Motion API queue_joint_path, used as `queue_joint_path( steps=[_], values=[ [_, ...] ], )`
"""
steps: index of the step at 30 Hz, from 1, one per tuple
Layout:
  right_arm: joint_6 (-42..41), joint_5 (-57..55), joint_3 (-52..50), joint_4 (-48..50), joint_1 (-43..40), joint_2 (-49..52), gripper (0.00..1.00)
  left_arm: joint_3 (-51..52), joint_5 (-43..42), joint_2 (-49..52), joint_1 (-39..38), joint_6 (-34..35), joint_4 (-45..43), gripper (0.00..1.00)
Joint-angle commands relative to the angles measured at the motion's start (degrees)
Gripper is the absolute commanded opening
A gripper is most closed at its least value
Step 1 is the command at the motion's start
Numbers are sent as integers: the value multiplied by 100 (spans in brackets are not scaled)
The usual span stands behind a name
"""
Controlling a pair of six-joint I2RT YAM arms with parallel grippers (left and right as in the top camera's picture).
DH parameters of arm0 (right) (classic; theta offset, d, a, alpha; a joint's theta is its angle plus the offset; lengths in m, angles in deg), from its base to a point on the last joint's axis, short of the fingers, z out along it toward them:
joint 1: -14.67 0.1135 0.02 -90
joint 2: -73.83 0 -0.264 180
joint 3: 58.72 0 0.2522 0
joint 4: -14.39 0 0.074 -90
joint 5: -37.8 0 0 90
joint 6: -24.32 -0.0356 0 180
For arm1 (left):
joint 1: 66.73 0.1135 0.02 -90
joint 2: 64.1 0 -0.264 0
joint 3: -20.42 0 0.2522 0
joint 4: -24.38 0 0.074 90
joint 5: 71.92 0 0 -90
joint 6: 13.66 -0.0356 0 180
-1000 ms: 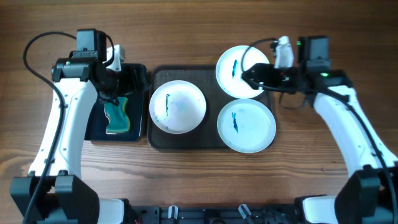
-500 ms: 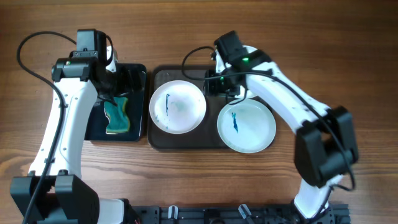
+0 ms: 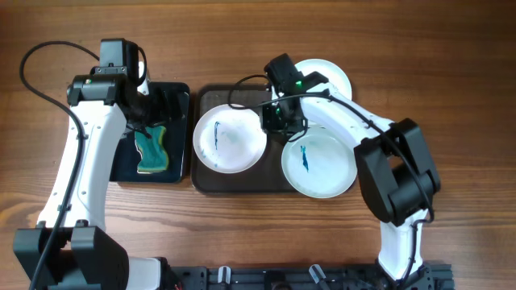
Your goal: Clean dirty plates on tray and stack at the side
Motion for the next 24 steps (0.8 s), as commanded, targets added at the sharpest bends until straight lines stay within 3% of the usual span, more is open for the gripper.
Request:
queue_joint_path(
  steps=[1,10,14,24],
  values=[
    [125,-79,101,20,66,144,27,-101,101,28,48,72,2,100],
    [223,173,55,4,177,358,19,-101,101,28,48,52,7,100],
    [101,140,55,0,225,424,5,-98,98,79,48,52,11,100],
    [7,55,55,0,225,424,4,-9,98,627,660,52,28,95]
  ],
)
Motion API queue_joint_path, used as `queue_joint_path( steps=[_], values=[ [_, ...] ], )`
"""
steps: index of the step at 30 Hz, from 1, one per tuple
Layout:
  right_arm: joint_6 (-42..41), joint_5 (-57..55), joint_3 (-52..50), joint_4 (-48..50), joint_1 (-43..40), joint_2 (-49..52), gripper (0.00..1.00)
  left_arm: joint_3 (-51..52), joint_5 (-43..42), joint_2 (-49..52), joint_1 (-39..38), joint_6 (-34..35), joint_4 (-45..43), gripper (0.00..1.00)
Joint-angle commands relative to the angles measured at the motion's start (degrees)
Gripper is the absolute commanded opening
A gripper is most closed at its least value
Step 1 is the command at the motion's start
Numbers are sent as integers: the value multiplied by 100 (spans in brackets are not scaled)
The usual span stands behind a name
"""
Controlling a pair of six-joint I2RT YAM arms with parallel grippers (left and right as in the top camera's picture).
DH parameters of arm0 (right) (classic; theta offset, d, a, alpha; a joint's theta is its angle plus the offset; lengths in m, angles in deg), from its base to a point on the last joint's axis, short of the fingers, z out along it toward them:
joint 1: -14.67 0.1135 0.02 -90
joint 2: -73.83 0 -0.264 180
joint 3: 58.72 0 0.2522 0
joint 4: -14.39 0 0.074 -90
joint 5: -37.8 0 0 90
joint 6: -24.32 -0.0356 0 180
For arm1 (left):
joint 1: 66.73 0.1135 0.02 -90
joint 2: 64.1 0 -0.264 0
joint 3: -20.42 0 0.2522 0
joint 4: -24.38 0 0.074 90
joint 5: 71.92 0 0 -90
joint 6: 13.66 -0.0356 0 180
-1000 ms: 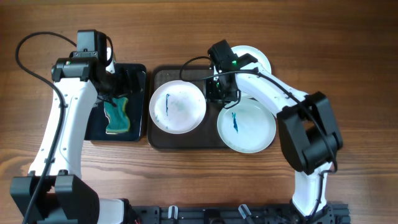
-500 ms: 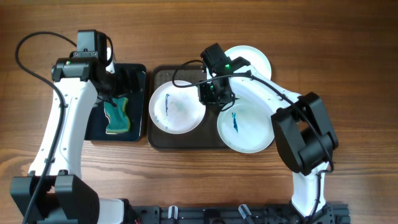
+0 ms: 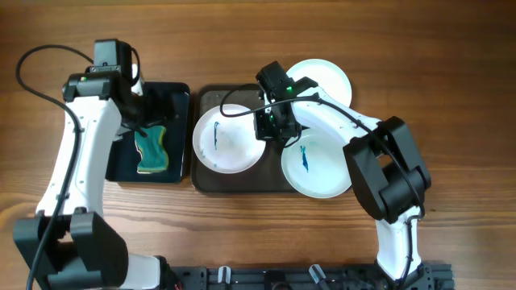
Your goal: Clean dirty plates on tray and stack at the side
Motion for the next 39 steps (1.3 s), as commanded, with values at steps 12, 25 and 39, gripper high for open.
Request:
queue_joint_path(
  steps=[12,25,39],
  values=[
    [-146,-55,57,35,50,175,4,350,96,1421,525,321,-310,77],
    [-170,-35,57,81,50,175,4,1051,33,1493,439,39,-1185,53],
    [-170,-26,57,125,50,175,4,1054,57,1475,254,-81,-1272,4]
  ],
)
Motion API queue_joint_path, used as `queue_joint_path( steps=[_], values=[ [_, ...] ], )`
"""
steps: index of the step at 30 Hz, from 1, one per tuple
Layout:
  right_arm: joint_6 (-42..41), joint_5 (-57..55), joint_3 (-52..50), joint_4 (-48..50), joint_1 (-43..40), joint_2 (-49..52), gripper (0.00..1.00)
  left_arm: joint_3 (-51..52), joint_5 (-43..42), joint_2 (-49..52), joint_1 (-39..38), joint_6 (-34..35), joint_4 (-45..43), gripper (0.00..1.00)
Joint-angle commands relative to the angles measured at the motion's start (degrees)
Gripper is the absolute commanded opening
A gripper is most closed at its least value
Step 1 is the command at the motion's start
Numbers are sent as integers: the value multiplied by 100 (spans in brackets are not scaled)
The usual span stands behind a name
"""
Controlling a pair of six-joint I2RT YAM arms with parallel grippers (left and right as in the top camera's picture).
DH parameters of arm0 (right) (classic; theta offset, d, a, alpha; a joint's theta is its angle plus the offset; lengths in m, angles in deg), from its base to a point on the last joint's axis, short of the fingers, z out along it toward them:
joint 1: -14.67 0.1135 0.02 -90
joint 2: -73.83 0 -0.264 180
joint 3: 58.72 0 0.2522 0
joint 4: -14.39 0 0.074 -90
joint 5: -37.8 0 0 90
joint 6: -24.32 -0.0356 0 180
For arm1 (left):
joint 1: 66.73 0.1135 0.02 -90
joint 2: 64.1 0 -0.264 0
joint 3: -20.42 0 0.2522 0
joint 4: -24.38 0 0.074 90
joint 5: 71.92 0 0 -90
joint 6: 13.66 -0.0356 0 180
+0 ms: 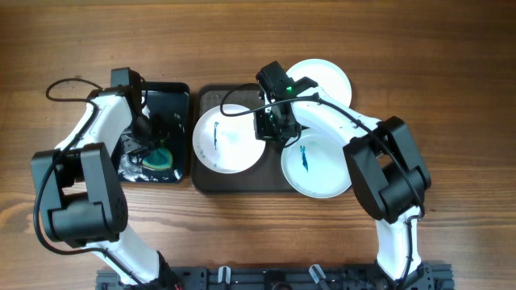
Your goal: Clean dirty plates on tray and stack at the side
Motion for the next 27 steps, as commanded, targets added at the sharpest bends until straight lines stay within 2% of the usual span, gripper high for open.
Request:
queue_joint_path(
  steps=[1,7,14,18,22,24,27],
  values=[
    [-61,2,52,122,50,175,4,-50,-46,22,-28,-48,57,4],
    [-59,28,52,129,50,175,4,-737,-50,-350,-31,-44,850,4],
    [-61,28,52,129,50,175,4,-691,-57,-420,-31,-46,750,4],
    [-63,50,52,131,50,175,4,-767,-529,-452,-31,-46,1005,4],
    [-61,50,52,131,50,175,4,-815,-289,-584,-22,-24,1095,4],
    [-63,52,52,133,50,175,4,-815,17,-579,-13,214,1005,4],
    [-63,72,52,146,50,175,4,-815,-227,-581,-15,254,1008,4]
  ],
)
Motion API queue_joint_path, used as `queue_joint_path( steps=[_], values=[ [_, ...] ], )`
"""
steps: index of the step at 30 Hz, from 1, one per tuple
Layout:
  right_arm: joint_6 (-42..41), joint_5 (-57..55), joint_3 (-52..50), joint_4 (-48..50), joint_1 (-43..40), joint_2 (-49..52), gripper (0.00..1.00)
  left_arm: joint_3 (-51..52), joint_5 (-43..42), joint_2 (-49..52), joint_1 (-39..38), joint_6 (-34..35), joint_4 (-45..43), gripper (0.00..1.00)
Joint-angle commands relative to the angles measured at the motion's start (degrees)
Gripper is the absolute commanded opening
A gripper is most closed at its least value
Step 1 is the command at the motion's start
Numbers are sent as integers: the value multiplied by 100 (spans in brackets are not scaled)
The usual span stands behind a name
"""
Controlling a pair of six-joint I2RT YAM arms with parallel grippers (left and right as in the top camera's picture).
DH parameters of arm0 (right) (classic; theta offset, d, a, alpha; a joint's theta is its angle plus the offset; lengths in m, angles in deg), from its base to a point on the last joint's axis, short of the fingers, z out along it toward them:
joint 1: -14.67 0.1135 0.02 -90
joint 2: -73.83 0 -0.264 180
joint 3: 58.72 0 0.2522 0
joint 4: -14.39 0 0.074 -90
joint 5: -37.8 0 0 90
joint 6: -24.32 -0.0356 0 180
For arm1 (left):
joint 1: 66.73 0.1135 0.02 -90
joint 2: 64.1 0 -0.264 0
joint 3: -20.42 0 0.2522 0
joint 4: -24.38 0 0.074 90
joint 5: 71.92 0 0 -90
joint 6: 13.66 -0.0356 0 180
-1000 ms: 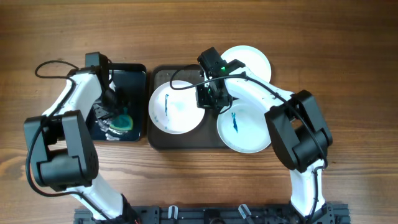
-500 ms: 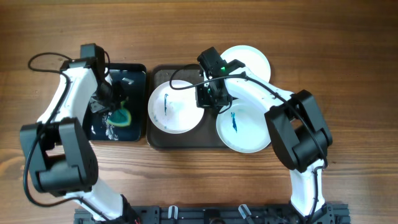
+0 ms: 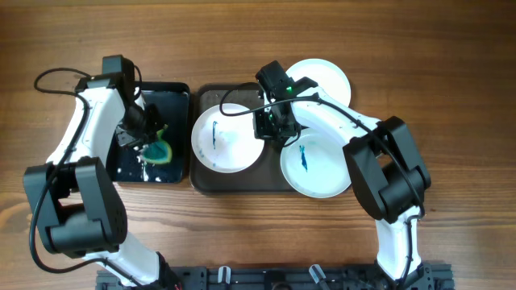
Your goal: Clean dirty plates on tray and stack at the side
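A green sponge (image 3: pixel 160 151) is bunched up in my left gripper (image 3: pixel 147 138), which is shut on it over the black dish (image 3: pixel 174 98) at the left. On the brown tray (image 3: pixel 242 182) lies a white plate (image 3: pixel 222 147) with blue smears. My right gripper (image 3: pixel 268 127) sits at this plate's right rim and looks shut on it. A second white plate (image 3: pixel 322 171) with a blue streak overlaps the tray's right end.
A white plate without marks (image 3: pixel 329 79) rests on the table behind the tray's right end, partly under my right arm. The black dish shows wet glints. Bare wooden table (image 3: pixel 451 89) lies to the far right and along the front.
My left arm has swung outward and its gripper now holds the sponge as a small lump a little further right in the dish. The right gripper and the plates have not moved.
First the sponge lay flat in the black dish under my left gripper, and my right gripper hovered between the two tray plates. The right gripper then stood at the left plate's rim and stayed. Later the left gripper pressed into the sponge, and now grips it bunched.
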Motion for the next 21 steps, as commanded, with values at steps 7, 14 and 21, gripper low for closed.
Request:
queue_joint_path(
  steps=[7,14,21],
  values=[
    [-63,37,52,55,50,173,4,-170,-817,-317,-33,2,-13,4],
    [-35,155,52,101,48,173,4,-181,-1222,-417,-232,-457,-136,4],
    [-17,761,-22,118,-267,173,4,-186,-1141,-415,-1294,120,-717,4]
  ],
)
